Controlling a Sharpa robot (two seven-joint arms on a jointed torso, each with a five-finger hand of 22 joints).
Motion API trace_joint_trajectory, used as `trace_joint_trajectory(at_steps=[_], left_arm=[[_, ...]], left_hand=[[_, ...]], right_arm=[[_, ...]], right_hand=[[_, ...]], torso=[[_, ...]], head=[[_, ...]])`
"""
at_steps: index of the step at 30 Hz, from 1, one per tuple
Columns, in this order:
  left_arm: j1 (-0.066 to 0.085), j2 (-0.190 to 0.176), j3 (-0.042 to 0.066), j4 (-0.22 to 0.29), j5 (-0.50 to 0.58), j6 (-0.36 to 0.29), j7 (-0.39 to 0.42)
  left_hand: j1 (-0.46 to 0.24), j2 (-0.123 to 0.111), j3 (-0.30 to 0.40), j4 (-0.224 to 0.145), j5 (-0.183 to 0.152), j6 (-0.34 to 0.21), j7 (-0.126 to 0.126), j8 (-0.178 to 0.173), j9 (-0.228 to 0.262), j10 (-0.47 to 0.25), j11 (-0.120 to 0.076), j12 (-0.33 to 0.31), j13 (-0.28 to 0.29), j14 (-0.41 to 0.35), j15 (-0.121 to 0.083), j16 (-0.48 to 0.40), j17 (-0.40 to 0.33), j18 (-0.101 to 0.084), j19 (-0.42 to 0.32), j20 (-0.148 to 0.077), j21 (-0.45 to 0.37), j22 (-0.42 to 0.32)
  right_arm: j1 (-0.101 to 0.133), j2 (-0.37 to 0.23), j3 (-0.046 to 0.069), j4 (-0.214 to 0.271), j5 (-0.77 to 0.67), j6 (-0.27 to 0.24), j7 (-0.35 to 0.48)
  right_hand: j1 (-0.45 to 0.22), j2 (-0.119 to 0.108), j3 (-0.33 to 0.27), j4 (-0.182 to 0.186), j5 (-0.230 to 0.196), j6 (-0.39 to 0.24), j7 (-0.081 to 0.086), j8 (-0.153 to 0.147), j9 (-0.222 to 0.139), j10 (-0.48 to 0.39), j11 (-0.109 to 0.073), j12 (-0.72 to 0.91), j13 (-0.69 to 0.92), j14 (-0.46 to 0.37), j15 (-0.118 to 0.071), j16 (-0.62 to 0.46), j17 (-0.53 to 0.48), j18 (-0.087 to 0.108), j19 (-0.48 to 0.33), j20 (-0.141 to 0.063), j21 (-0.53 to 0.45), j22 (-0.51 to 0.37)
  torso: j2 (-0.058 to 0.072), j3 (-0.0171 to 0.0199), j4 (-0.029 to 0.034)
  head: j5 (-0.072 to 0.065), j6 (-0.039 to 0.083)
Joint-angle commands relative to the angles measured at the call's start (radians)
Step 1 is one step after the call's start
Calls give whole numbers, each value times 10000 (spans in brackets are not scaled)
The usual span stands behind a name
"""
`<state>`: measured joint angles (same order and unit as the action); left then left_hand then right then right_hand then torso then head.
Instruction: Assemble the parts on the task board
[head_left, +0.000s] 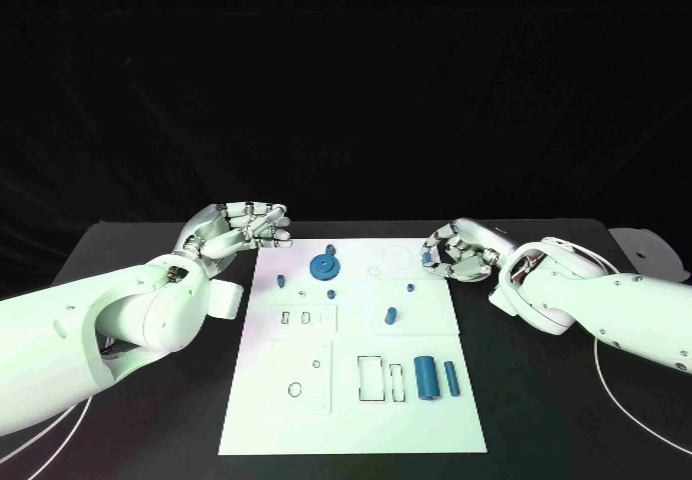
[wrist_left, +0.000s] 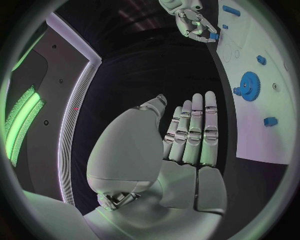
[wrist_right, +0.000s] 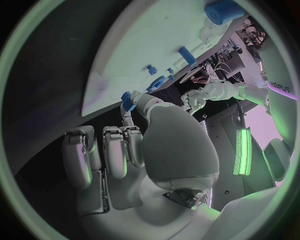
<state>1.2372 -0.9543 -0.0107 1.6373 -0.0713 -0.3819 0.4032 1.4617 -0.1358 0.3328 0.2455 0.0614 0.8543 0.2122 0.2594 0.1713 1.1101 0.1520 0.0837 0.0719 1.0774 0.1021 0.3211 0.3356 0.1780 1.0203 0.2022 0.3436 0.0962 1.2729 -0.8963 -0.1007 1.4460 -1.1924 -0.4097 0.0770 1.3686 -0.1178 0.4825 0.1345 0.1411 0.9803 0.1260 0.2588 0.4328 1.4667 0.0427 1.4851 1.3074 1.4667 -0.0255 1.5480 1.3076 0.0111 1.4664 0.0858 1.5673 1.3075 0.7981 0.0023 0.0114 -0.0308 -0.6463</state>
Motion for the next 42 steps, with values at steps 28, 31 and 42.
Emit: trace_joint_trajectory(at_steps=[28,31,42], left_arm=[[1,559,-7,-716,-37,224,28],[1,564,-7,-723,-37,225,27],[1,562,-8,-727,-37,236,17]], left_hand=[[-28,-82,57,12,-56,0,46,-14,-3,-42,42,-74,-21,-29,1,-66,25,47,-11,14,-46,-12],[-28,-82,57,12,-56,0,46,-14,-3,-42,42,-74,-21,-29,1,-66,25,47,-11,14,-46,-12],[-28,-82,57,12,-56,0,46,-14,-3,-42,42,-74,-21,-29,1,-66,25,47,-11,14,-46,-12]], right_arm=[[-485,3057,-295,1363,-3454,83,-3461],[-585,3209,-306,1269,-3569,128,-3515],[-854,3583,-327,1068,-3924,315,-3710]], right_hand=[[-418,56,131,15,-28,-45,-84,281,314,261,-42,-68,1672,906,-31,54,1977,-111,1044,-61,35,2633],[-455,43,127,25,-31,-41,-87,290,319,270,-45,-59,1682,905,-33,53,1975,-111,1044,-62,35,2633],[-616,-25,100,77,-63,-30,-100,323,335,274,-55,-60,1683,903,-41,49,1962,-111,1044,-67,35,2633]], torso=[[-239,-72,29],[-225,-59,39],[-220,-49,28]], head=[[582,-441],[597,-468],[641,-538]])
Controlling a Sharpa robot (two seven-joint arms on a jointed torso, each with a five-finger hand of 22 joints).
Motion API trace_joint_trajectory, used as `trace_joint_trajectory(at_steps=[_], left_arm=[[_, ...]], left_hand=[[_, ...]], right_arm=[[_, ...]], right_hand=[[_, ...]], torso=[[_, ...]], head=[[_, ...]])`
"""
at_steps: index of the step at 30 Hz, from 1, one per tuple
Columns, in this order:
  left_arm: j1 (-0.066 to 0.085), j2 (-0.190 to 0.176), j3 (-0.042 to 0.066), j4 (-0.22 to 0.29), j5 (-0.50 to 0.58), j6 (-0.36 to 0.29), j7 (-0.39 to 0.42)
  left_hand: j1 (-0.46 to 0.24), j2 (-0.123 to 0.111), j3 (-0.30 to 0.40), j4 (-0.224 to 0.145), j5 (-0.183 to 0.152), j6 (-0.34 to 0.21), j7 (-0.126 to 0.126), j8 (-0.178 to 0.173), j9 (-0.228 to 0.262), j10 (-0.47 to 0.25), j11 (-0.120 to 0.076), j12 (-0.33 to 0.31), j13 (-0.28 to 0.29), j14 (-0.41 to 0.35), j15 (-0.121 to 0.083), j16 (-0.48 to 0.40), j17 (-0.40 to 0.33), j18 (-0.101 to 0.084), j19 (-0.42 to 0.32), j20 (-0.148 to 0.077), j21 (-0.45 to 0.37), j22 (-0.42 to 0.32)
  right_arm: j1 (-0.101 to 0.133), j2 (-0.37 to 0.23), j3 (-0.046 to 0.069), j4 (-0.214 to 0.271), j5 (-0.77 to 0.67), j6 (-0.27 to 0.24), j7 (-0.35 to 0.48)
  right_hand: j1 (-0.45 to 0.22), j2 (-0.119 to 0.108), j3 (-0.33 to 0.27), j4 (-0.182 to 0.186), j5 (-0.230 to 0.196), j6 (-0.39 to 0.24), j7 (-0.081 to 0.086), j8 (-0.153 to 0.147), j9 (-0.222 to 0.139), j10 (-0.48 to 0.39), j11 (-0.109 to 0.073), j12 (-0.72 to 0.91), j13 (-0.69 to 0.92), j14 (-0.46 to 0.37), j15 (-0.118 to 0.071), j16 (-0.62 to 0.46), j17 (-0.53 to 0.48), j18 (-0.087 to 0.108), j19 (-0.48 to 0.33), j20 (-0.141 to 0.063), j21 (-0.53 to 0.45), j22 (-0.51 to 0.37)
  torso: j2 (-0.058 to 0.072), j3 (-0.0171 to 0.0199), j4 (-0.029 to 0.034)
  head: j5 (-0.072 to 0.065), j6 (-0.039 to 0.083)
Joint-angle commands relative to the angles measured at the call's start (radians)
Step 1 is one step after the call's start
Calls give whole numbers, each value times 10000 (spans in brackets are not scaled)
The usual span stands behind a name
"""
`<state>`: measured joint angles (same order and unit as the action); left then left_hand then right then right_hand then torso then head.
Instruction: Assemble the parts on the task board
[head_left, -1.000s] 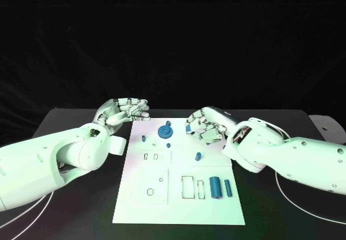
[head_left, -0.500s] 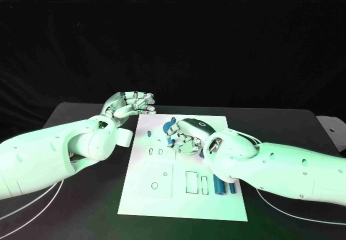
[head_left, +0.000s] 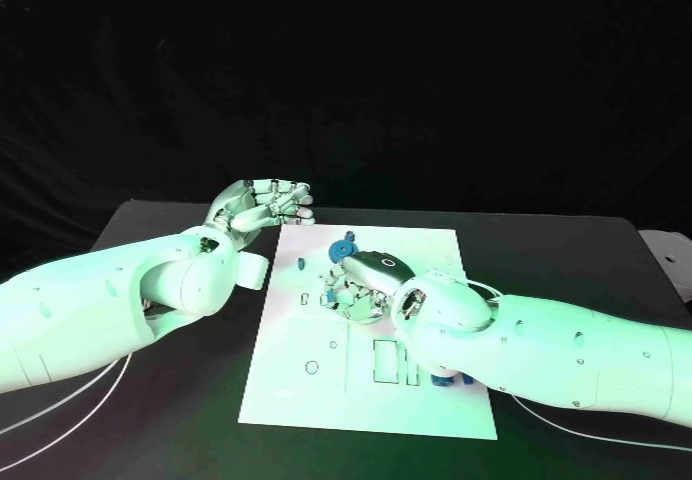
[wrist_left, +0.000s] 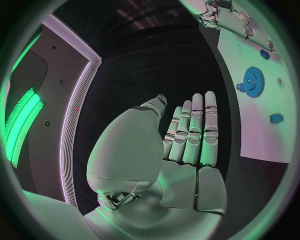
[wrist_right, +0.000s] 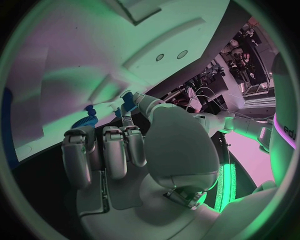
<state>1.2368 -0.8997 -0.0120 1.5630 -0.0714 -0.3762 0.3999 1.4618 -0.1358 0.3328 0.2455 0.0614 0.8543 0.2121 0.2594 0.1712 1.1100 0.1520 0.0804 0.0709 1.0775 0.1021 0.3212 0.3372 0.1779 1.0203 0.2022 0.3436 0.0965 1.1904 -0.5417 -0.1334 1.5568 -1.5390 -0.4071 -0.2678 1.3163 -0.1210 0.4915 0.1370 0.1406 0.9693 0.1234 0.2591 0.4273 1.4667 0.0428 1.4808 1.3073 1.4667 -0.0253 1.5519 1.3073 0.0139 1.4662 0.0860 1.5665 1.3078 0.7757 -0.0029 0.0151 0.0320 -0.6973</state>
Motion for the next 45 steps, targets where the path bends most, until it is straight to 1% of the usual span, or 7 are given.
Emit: trace_joint_trajectory(at_steps=[1,5,12,23,34,41,45], left_arm=[[5,15,5,16,-37,179,49],[5,10,5,22,-37,182,47],[5,1,5,34,-37,191,40],[5,-17,5,39,-37,193,36],[5,-38,4,33,-37,190,32],[5,-46,4,28,-37,194,30],[5,-50,4,25,-37,195,28]], left_hand=[[-28,-82,57,12,-56,0,46,-14,-3,-42,42,-41,-11,-29,1,-66,9,48,-11,14,-46,-15],[-28,-82,57,12,-56,0,46,-14,-3,-42,42,-41,-11,-29,1,-66,9,48,-11,14,-46,-15],[-28,-82,57,12,-56,0,46,-14,-3,-42,42,-41,-11,-29,1,-66,9,48,-11,14,-46,-15],[-28,-82,57,12,-56,0,46,-14,-3,-42,42,-41,-11,-29,1,-66,9,48,-11,14,-46,-15],[-44,-88,79,19,-56,-1,45,-20,-3,-35,43,-60,-14,-33,4,-80,30,48,-13,18,-49,-22],[-44,-88,79,19,-56,-1,45,-20,-3,-35,43,-60,-14,-33,4,-80,30,48,-13,18,-49,-22],[-44,-88,79,19,-56,-1,45,-20,-3,-35,43,-60,-14,-33,4,-80,30,48,-13,18,-49,-22]], right_arm=[[-34,48,0,-57,-473,321,-272],[-52,103,-3,-180,-524,471,-291],[-74,148,-12,-320,-591,602,-288],[-85,183,-16,-443,-623,736,-308],[-87,183,-17,-450,-686,804,-320],[-87,193,-18,-449,-719,740,-311],[-87,194,-18,-456,-734,698,-299]], right_hand=[[-106,0,7,58,-62,82,-75,323,390,278,-56,-13,1688,904,-43,10,1967,-139,1046,-69,43,2630],[-193,-28,-9,97,-98,84,-80,335,395,275,-62,-20,1683,900,-47,4,1945,-139,1046,-73,43,2630],[-193,-28,-9,97,-98,84,-80,335,395,275,-62,-20,1683,900,-47,4,1945,-139,1046,-73,43,2630],[-291,-87,-35,136,-165,72,-83,344,398,266,-64,-32,1673,898,-51,0,1934,-139,1046,-77,43,2630],[-570,-368,-150,264,-268,-139,0,255,348,198,-1,-110,1606,892,-9,-9,1908,-139,1046,-56,43,2630],[-626,-435,-167,302,-266,-252,48,195,316,170,40,-138,1581,892,23,-10,1908,-139,1046,-33,43,2630],[-680,-510,-190,343,-269,-389,112,116,275,134,96,-174,1549,891,69,-13,1902,-139,1046,3,43,2630]], torso=[[3,6,-21],[-4,9,-29],[1,4,-1],[-3,-1,-8],[-4,-1,-3],[-4,1,-8],[-7,1,-14]], head=[[20,-37],[23,-39],[-8,-60],[-19,-60],[-7,-88],[-4,-92],[-7,-87]])
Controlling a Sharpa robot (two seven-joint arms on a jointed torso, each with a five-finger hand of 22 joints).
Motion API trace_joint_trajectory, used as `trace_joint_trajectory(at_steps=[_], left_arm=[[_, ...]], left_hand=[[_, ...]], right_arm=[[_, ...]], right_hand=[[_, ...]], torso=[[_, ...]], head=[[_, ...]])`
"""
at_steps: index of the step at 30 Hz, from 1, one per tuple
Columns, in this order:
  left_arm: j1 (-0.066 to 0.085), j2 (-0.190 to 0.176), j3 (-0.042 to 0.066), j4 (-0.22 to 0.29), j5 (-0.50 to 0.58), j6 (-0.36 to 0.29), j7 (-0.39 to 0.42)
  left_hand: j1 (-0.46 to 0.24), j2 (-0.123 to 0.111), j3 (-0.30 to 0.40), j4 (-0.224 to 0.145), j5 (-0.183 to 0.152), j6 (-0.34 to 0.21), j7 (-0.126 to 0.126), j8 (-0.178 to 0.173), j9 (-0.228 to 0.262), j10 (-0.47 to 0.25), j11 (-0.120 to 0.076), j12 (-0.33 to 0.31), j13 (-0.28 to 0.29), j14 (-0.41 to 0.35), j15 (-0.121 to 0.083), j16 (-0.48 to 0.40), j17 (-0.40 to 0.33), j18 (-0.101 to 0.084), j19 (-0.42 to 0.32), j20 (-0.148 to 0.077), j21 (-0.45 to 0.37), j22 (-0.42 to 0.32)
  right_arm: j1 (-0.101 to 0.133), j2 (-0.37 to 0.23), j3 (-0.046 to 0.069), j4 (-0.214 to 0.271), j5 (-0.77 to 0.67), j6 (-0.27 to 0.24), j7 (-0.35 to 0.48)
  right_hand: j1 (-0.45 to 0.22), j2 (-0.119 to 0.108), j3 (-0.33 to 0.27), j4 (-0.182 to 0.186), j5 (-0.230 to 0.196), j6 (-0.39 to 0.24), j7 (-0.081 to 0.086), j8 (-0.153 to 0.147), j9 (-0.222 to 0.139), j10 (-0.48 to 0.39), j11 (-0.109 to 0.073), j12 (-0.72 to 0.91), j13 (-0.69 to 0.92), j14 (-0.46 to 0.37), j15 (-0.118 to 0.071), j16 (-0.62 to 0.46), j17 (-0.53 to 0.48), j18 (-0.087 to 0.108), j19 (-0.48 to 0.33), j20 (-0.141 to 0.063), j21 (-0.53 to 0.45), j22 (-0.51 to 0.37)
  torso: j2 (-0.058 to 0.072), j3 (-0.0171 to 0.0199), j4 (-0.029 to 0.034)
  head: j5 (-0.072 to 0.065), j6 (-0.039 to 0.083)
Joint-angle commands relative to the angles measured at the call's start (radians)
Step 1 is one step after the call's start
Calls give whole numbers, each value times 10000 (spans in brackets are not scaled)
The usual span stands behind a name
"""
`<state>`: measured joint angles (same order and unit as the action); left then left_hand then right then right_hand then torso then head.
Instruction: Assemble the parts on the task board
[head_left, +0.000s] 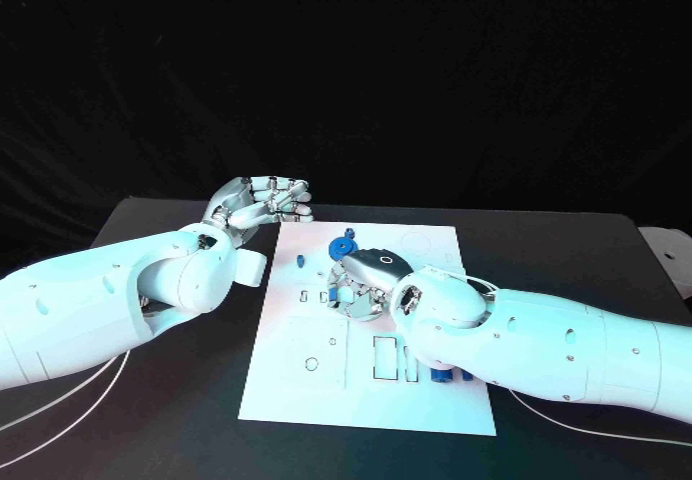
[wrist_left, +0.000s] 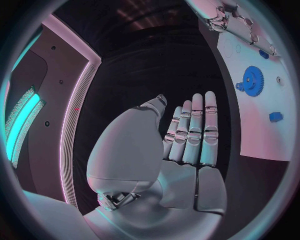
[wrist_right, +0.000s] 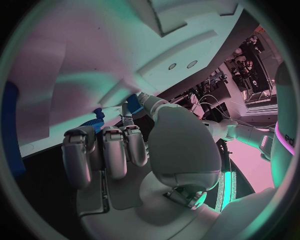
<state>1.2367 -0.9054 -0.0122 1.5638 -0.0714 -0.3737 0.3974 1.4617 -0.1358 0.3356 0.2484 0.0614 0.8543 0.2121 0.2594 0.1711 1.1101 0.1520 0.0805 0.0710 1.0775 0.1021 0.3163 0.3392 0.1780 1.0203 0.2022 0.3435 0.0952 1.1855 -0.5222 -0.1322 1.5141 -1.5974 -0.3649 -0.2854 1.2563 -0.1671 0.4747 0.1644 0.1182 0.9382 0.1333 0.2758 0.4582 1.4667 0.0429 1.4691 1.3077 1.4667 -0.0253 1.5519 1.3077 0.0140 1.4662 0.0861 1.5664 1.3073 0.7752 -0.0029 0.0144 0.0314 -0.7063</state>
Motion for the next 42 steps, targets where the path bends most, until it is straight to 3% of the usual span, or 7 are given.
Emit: trace_joint_trajectory(at_steps=[1,14,22,28,34,37,42], left_arm=[[5,7,6,16,-37,171,51],[5,0,6,7,-37,183,24],[5,-13,6,-28,-720,36,-306],[2,-43,6,-96,-2119,362,-1589],[8,-46,9,-199,-4089,1667,-3491],[48,7,12,-256,-5496,2561,-4679],[206,339,13,-472,-7175,3772,-6308]], left_hand=[[-44,-88,51,-10,-56,-1,45,-20,-3,-36,43,-61,-16,-33,4,-31,10,48,-13,18,-49,-8],[-53,-93,62,-7,-56,-5,48,-25,-4,-37,45,-74,-18,-36,6,-40,22,48,-16,21,-52,-13],[-114,-164,79,0,-61,34,-81,-8,11,26,-36,-97,-16,147,-68,35,129,66,92,-15,16,5],[-870,-365,-342,358,-57,558,-247,260,194,860,-345,132,138,1937,-545,1288,1200,66,1355,-555,907,384],[-1648,-114,-851,390,-42,880,-615,765,709,1795,-784,1260,1097,2770,-998,5235,4548,19,2133,-1080,2605,1353],[-2452,238,-1291,355,18,604,-849,1538,1494,1480,-1040,3903,3374,3656,-1191,9739,8903,2,1866,-1297,4531,2628],[-2596,647,-1405,433,-42,73,-989,2751,2454,255,-1171,6966,5807,4479,-1352,11550,11011,-445,2788,-1439,7894,6786]], right_arm=[[-38,-1,-30,-29,-147,263,-114],[-39,-36,-30,33,-176,-160,-3],[-39,-400,-14,531,-545,-1102,84],[137,-1160,130,1204,82,-2548,1114],[720,-2146,224,1441,2672,-2889,2768],[1060,-2783,242,1525,4094,-2705,3197],[1299,-3654,252,1623,5357,-2444,3453]], right_hand=[[-127,-89,-48,104,-61,-139,42,-88,-53,107,121,-86,1518,889,90,-15,1889,-140,1046,20,44,2635],[-507,-488,-1148,857,-588,-793,266,-576,-284,-212,338,-417,1209,877,292,-26,1864,-118,996,222,-35,2579],[83,230,-4193,1299,-419,-1258,457,-937,-625,-387,537,-577,1042,863,438,-46,1820,-87,928,386,-152,2506],[629,631,-4303,1233,321,-1009,411,-814,-674,-385,481,-568,1041,840,425,-79,1721,-21,788,366,-393,2353],[1210,886,-4024,1186,854,-764,322,-616,-679,-373,392,-553,1055,837,346,-88,1712,28,684,291,-580,2240],[1272,916,-3979,1195,953,-736,314,-581,-684,-382,381,-561,1047,835,336,-93,1701,31,678,280,-594,2234],[1322,929,-3932,1207,1129,-701,301,-535,-691,-372,369,-549,1058,836,322,-93,1707,31,678,265,-598,2234]], torso=[[-1,2,-5],[3,6,1],[-18,11,-3],[-66,11,-30],[-267,24,-42],[-406,37,-18],[-612,43,42]], head=[[-1,1],[-12,-12],[-7,-1],[-19,106],[57,64],[63,16],[66,-88]])
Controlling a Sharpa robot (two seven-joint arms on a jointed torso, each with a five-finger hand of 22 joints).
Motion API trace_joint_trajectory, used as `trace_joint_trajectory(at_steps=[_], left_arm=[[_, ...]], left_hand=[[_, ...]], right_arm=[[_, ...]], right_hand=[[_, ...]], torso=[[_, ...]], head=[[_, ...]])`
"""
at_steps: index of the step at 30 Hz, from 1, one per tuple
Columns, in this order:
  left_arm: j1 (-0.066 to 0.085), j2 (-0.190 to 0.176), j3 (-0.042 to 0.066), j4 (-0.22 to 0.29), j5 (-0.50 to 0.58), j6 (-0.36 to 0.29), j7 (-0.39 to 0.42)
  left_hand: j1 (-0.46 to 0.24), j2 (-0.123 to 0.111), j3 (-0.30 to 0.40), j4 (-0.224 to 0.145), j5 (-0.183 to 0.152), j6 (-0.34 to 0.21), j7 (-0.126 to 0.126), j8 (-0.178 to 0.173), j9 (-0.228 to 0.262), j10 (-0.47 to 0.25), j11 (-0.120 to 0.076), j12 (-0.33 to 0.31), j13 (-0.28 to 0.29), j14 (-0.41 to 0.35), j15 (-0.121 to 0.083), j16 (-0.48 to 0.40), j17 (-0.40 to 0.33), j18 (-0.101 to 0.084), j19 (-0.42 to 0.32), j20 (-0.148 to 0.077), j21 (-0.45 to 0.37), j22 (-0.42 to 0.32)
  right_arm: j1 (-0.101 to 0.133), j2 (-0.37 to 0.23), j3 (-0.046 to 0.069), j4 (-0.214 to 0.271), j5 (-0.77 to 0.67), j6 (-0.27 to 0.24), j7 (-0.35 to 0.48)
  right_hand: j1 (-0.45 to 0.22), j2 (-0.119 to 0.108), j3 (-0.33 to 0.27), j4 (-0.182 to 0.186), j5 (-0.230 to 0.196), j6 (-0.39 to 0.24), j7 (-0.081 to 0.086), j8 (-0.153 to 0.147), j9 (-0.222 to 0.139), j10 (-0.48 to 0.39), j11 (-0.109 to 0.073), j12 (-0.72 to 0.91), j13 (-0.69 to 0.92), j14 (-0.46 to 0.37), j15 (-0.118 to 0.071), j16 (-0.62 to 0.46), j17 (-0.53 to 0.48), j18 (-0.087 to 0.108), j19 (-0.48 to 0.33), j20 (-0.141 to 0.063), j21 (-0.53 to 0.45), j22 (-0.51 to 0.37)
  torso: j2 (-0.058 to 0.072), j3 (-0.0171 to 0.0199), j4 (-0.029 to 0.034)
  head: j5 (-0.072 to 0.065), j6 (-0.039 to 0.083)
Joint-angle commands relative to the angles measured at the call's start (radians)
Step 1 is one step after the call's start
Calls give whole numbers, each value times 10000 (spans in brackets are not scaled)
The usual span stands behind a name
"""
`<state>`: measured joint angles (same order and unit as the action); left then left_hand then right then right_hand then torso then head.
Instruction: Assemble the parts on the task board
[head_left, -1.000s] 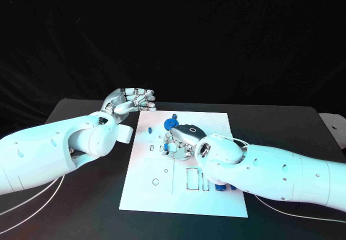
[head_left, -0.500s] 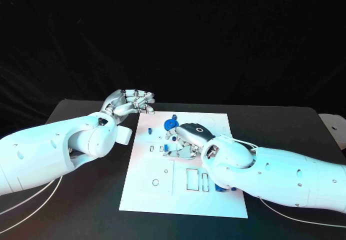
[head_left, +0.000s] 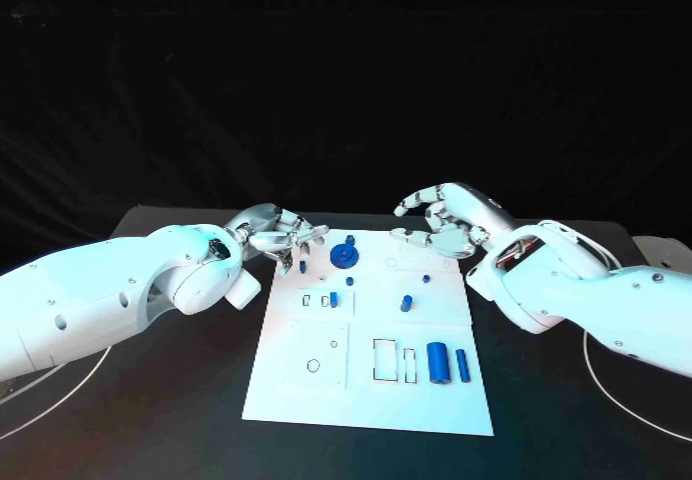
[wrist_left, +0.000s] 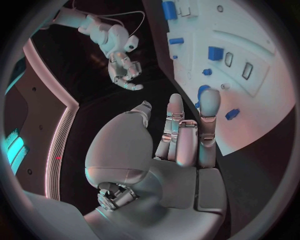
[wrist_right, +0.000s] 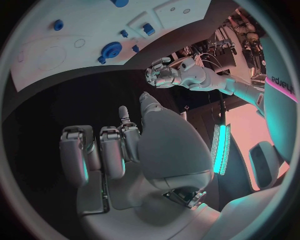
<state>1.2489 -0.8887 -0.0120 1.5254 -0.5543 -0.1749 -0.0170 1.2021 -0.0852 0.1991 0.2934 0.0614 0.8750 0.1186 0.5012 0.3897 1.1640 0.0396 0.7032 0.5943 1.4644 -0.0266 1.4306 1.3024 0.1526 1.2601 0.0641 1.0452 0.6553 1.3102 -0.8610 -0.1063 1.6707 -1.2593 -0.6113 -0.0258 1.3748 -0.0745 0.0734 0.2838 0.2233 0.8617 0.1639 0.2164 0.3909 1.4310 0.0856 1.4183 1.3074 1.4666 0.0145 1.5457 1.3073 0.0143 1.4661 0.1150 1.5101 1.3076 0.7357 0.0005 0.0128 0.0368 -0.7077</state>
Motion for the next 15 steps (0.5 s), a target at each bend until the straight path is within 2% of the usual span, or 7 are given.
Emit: trace_joint_trajectory(at_steps=[1,2,3,4,7,11,15], left_arm=[[108,235,11,-133,-2572,1995,-2417],[142,321,11,-199,-2857,2274,-2723],[179,418,10,-275,-3129,2559,-3004],[202,478,10,-321,-3285,2727,-3160],[312,780,4,-524,-3954,3421,-3793],[446,1217,-63,-794,-4482,3891,-4332],[569,1596,-146,-1022,-4814,4096,-4594]], left_hand=[[0,182,-38,-12,-42,-237,-52,440,369,-436,-48,959,743,655,-73,494,1506,-268,602,-78,1211,1688],[-98,268,-56,-3,-41,-328,-64,545,465,-456,-54,1309,1040,739,-75,668,1736,-378,946,-111,1694,2445],[-155,333,-64,-5,-49,-373,-67,608,521,-418,-62,1561,1268,779,-97,755,1849,-443,1126,-120,1941,2834],[-159,358,-59,-5,-50,-389,-70,629,539,-408,-64,1638,1337,782,-102,761,1858,-466,1193,-127,2033,2984],[-249,435,-86,3,-56,-423,-99,748,636,-83,-93,2340,2022,830,-133,859,1982,-587,1501,-161,2486,3729],[-643,428,-359,9,-66,-351,-175,999,826,237,-155,3071,2752,904,-179,1026,2193,-658,1658,-203,2782,4198],[-923,398,-682,12,-67,-331,-239,1267,1059,287,-205,3362,3024,924,-220,1076,2259,-685,1686,-238,2905,4389]], right_arm=[[70,-377,-7,60,2098,57,871],[86,-501,-7,57,2220,94,879],[96,-602,-8,47,2314,130,884],[101,-653,-8,40,2360,151,884],[113,-828,-12,11,2488,231,855],[116,-952,-21,-24,2522,322,760],[116,-1015,-30,-43,2497,369,675]], right_hand=[[138,2,81,12,80,64,-4,59,-18,-15,-59,-42,1061,835,-75,-33,1703,29,677,-24,-37,2229],[138,2,81,12,80,64,-4,59,-18,-15,-59,-42,1061,835,-75,-33,1703,29,677,-24,-37,2229],[141,2,83,12,87,66,-5,61,-18,-10,-59,-36,1066,834,-75,-34,1702,31,674,-24,-43,2225],[141,2,83,12,87,66,-5,61,-18,-10,-59,-36,1066,834,-75,-34,1702,31,674,-24,-43,2225],[141,2,83,12,87,66,-5,61,-18,-10,-59,-36,1066,834,-75,-34,1702,31,674,-24,-43,2225],[141,2,83,12,87,66,-5,61,-18,-10,-59,-36,1066,834,-75,-34,1702,31,674,-24,-43,2225],[157,-6,90,5,115,72,-7,69,-19,-19,-63,-46,1056,830,-78,-40,1684,33,669,-26,-53,2220]], torso=[[-247,22,56],[-276,42,52],[-302,57,50],[-320,66,51],[-390,94,58],[-458,132,83],[-483,164,76]], head=[[40,-87],[68,-126],[87,-153],[100,-168],[112,-245],[148,-332],[162,-403]])
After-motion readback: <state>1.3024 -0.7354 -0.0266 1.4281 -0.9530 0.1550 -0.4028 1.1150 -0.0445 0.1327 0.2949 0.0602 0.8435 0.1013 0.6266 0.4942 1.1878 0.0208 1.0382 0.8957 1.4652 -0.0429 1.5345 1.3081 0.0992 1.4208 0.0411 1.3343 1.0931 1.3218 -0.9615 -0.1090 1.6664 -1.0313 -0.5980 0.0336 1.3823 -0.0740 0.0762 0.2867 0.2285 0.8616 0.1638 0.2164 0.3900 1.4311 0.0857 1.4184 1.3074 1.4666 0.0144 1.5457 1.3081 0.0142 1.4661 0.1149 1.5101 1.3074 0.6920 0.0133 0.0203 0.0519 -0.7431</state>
